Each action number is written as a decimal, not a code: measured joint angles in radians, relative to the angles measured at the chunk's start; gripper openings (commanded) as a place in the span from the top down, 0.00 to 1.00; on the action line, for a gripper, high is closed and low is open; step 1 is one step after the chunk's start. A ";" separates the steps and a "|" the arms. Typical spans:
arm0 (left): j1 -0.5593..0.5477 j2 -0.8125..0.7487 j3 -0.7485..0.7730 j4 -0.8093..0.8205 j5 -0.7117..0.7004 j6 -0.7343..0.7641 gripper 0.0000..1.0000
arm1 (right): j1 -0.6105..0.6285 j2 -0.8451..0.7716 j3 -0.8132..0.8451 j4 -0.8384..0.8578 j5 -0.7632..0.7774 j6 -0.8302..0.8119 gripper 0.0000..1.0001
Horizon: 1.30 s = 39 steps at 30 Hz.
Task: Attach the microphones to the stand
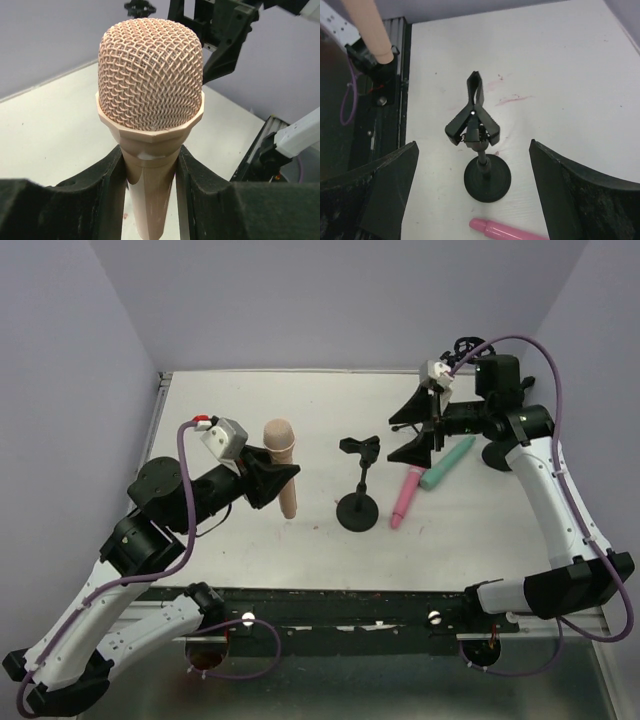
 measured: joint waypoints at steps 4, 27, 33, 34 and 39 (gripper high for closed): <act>0.000 -0.011 -0.056 -0.028 -0.017 0.019 0.98 | 0.088 0.017 0.001 -0.141 0.044 -0.211 0.00; 0.000 -0.063 -0.166 0.022 -0.023 0.005 0.98 | 0.232 0.072 -0.042 -0.068 0.176 -0.177 0.12; 0.000 -0.060 -0.166 0.023 -0.023 0.007 0.98 | 0.236 0.076 -0.042 -0.056 0.192 -0.161 0.32; 0.000 -0.056 -0.166 0.023 -0.023 0.010 0.98 | 0.236 0.076 -0.042 -0.055 0.196 -0.161 0.39; 0.004 -0.017 -0.153 0.030 -0.023 0.027 0.98 | 0.236 0.067 -0.055 -0.036 0.211 -0.174 0.72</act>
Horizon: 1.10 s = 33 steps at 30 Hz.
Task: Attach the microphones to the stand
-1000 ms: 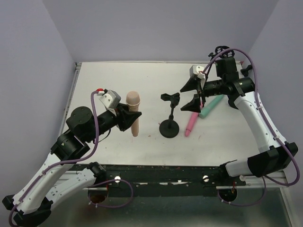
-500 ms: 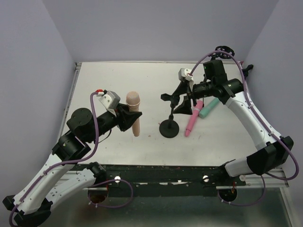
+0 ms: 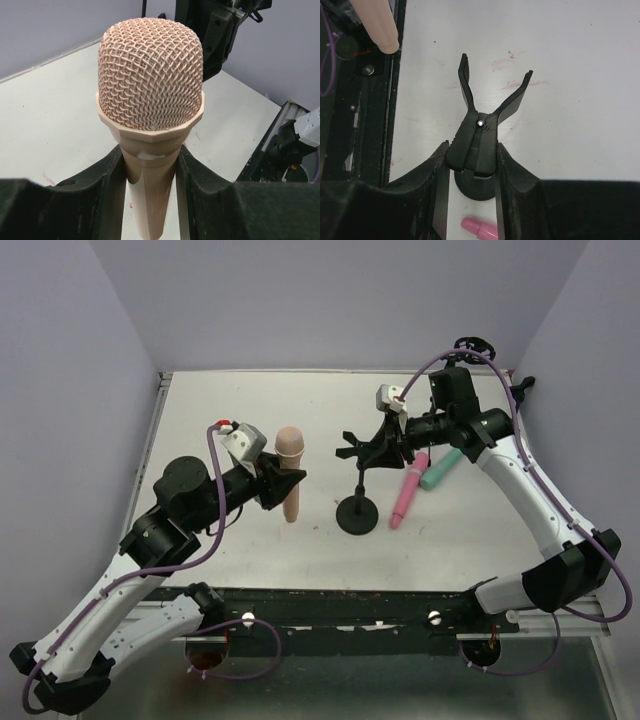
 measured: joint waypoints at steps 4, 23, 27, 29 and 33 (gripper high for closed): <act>0.008 0.071 0.056 0.014 0.017 0.027 0.98 | 0.000 -0.010 -0.008 0.000 0.002 -0.011 0.77; 0.128 0.468 0.310 0.172 0.290 0.146 1.00 | 0.000 -0.016 -0.012 -0.019 -0.010 -0.055 0.81; 0.129 0.517 0.313 0.217 0.330 0.135 1.00 | 0.000 -0.016 -0.012 -0.020 -0.013 -0.057 0.81; 0.129 0.534 0.313 0.247 0.349 0.119 1.00 | 0.000 -0.016 -0.012 -0.021 -0.015 -0.058 0.81; 0.129 0.554 0.311 0.308 0.383 0.089 1.00 | 0.000 -0.016 -0.012 -0.023 -0.019 -0.059 0.81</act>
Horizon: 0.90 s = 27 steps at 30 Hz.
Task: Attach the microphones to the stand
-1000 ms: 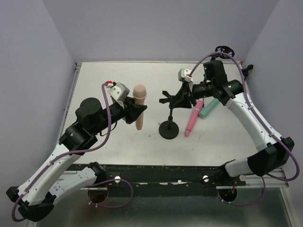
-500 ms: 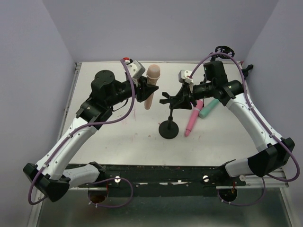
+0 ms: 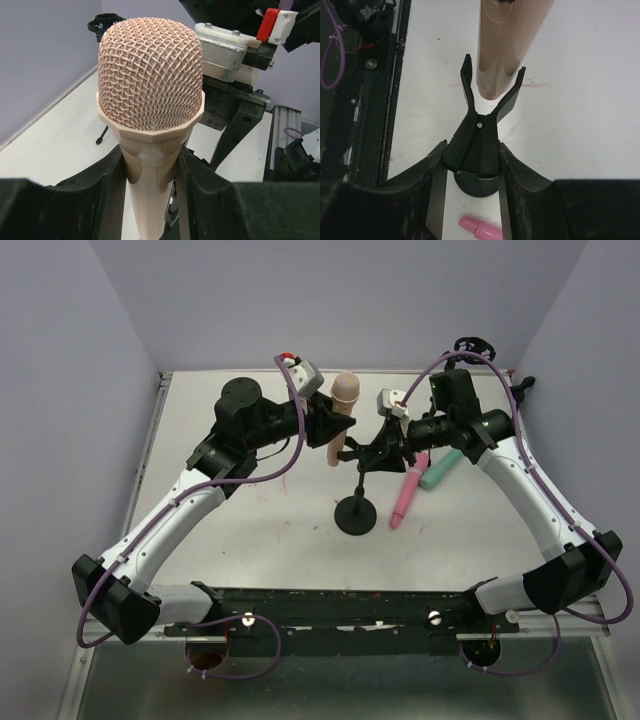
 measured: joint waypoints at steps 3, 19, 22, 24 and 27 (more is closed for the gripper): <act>0.000 0.008 -0.021 0.042 0.019 -0.016 1.00 | 0.000 0.000 0.000 -0.006 -0.005 0.000 0.81; -0.005 0.021 -0.163 0.206 0.063 -0.079 1.00 | -0.003 0.000 -0.002 -0.006 -0.006 0.001 0.81; -0.006 0.021 -0.183 0.238 0.063 -0.090 1.00 | -0.003 0.000 -0.002 -0.006 -0.007 0.002 0.81; -0.007 0.021 -0.196 0.259 0.063 -0.094 1.00 | -0.003 0.000 -0.002 -0.006 -0.008 0.005 0.81; -0.013 0.017 -0.228 0.308 0.063 -0.105 1.00 | -0.003 0.000 -0.004 -0.005 -0.012 0.011 0.81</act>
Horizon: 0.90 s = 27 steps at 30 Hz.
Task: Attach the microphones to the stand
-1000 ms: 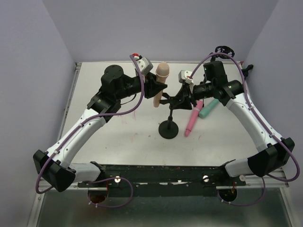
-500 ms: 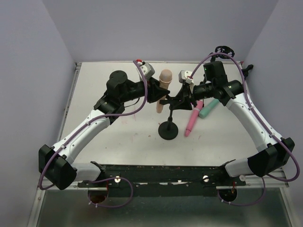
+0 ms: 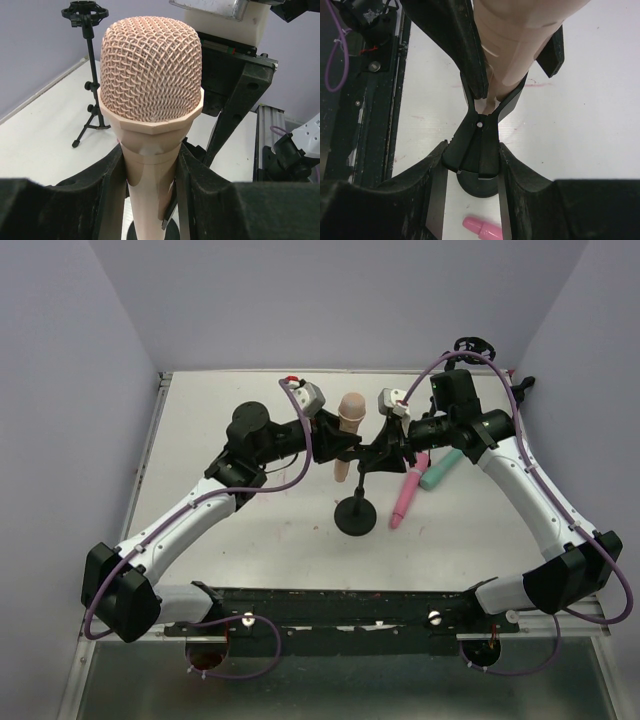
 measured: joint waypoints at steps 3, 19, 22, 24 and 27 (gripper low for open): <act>-0.003 -0.003 -0.029 0.050 -0.001 -0.009 1.00 | -0.005 0.000 -0.003 0.002 -0.008 0.002 0.81; -0.014 -0.006 -0.054 0.087 -0.035 -0.049 0.26 | 0.002 0.000 -0.047 0.020 -0.043 0.059 0.09; -0.017 -0.006 -0.054 0.056 -0.044 -0.067 0.13 | -0.006 -0.002 -0.049 0.021 -0.056 0.066 0.03; -0.019 -0.014 -0.054 0.035 -0.058 -0.079 0.06 | -0.021 -0.008 -0.055 0.022 -0.068 0.071 0.00; -0.018 -0.043 -0.054 0.006 -0.075 -0.085 0.02 | -0.059 -0.031 -0.080 0.024 -0.092 0.079 0.00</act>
